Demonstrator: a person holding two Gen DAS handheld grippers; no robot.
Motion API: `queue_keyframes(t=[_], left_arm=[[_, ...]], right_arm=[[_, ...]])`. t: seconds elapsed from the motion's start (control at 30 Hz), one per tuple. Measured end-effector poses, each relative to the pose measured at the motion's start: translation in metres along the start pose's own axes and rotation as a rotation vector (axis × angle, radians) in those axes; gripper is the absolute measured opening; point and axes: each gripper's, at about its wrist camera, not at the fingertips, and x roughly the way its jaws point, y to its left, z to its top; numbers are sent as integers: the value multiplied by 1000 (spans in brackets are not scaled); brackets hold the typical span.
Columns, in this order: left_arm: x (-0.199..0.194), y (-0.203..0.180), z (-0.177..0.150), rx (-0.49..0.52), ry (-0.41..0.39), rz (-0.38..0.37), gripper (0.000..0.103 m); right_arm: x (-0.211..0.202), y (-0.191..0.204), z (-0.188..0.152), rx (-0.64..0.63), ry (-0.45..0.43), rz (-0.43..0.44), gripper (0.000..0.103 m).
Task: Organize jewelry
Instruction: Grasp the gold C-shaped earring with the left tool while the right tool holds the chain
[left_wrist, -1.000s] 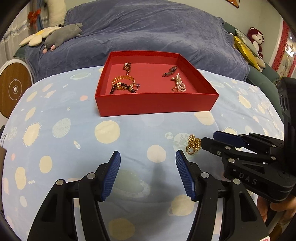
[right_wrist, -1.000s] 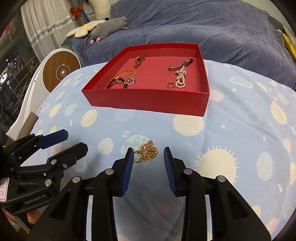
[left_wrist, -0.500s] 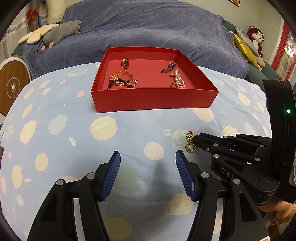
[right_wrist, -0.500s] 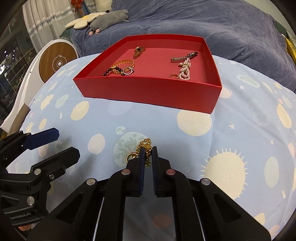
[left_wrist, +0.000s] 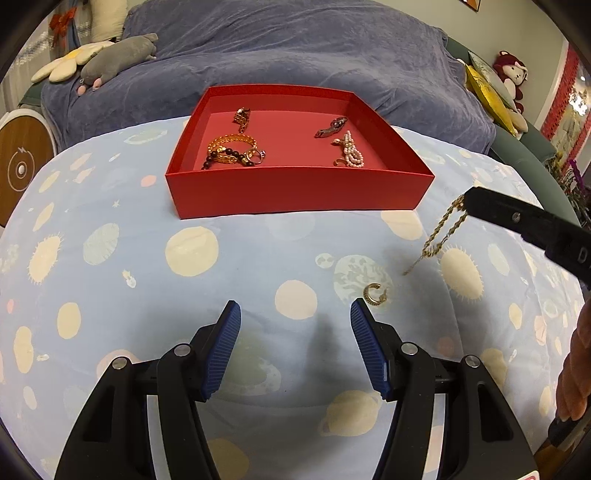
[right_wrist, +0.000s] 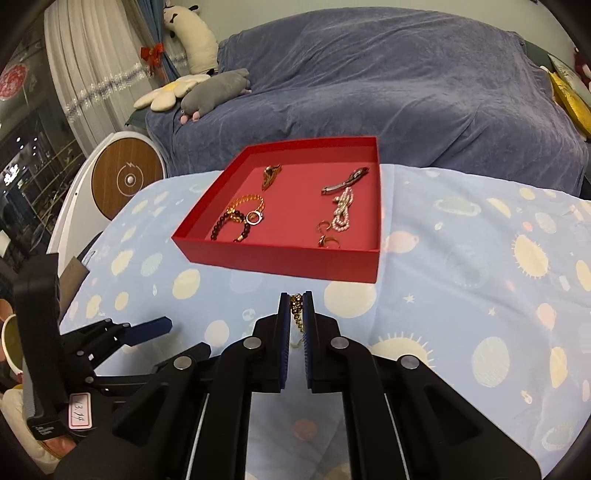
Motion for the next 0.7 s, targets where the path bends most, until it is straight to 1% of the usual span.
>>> queue_keyframes(t=[0.2,0.3,0.37,0.43,0.47,0.5,0.57,0.63,0.67,0.7], left_arm=[[14,-23,0,40,12,-65,60],[22,-37,1,70,10,-78,60],[29,-47,2,100,10,-72,59],[37,-53,1,128,10,-55,49],[41,-54,1,133,12,-49,49],[41,-56,1,142,-10,-34,48],[43,-58,1,166,-27,-4,42],[43,-58,0,180,-47,24,25],[43,-57,1,183,-54,34,22],[43,-56,1,184,-57,38,15]], right_arm=[[-6,-18,-2,33,4,-22,6],[-6,-19,-5,34,9,-23,6],[-6,-21,-7,34,13,-23,6],[-5,-22,-9,38,20,-19,6],[-5,-22,-10,38,24,-18,6],[-4,-22,-11,38,28,-19,6],[-3,-23,-13,39,35,-18,6],[-2,-22,-14,37,39,-18,6],[-2,-22,-14,36,40,-17,6],[-2,-22,-14,37,41,-16,6]])
